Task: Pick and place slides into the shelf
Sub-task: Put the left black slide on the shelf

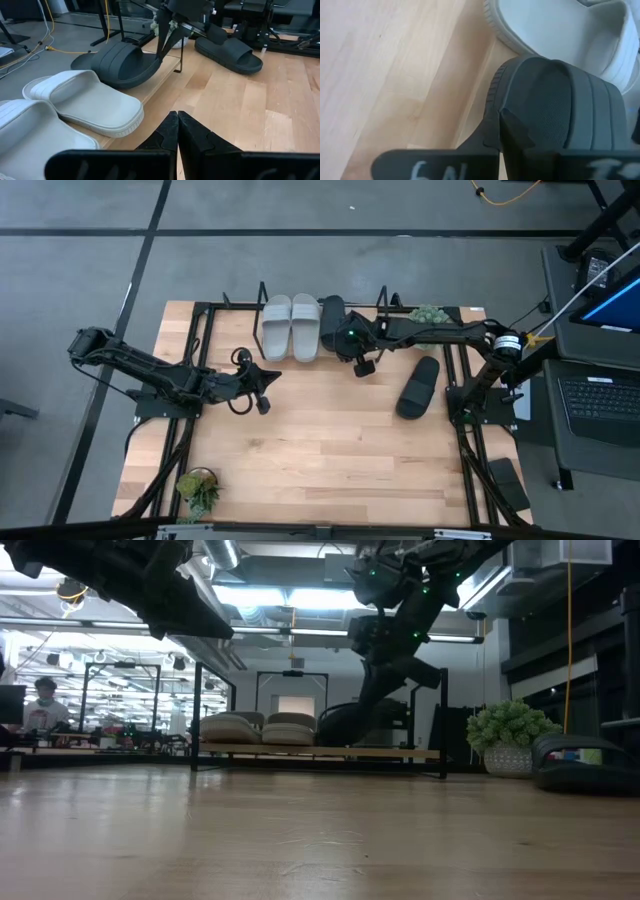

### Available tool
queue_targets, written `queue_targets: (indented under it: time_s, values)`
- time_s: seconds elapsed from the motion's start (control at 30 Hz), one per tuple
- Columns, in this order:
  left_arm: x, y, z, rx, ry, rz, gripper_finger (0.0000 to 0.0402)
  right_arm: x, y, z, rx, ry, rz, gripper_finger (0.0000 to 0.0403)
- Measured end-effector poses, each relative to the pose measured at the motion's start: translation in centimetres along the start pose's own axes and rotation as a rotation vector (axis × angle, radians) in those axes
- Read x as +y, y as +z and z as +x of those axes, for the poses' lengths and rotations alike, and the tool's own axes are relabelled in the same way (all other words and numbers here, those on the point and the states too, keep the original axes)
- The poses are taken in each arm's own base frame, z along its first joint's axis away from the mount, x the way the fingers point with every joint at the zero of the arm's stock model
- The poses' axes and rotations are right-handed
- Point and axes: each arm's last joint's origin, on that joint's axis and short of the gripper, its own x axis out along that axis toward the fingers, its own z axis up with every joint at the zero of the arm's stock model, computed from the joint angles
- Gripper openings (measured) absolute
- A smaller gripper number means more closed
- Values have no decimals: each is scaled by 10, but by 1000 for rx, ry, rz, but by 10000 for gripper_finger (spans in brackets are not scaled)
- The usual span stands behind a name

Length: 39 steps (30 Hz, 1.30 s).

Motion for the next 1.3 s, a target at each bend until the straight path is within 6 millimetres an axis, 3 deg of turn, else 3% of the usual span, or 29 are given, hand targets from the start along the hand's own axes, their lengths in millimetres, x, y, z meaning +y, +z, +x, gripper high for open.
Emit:
queue_targets:
  time_s: [0.83, 1.3]
  values:
    - [0, 0, 0, 0, 0, -2, 4, 4, 0, 2, -42, 93, 26, 2]
    - [0, 0, 0, 0, 0, -1, 4, 6, 0, 1, -58, 122, 57, 49]
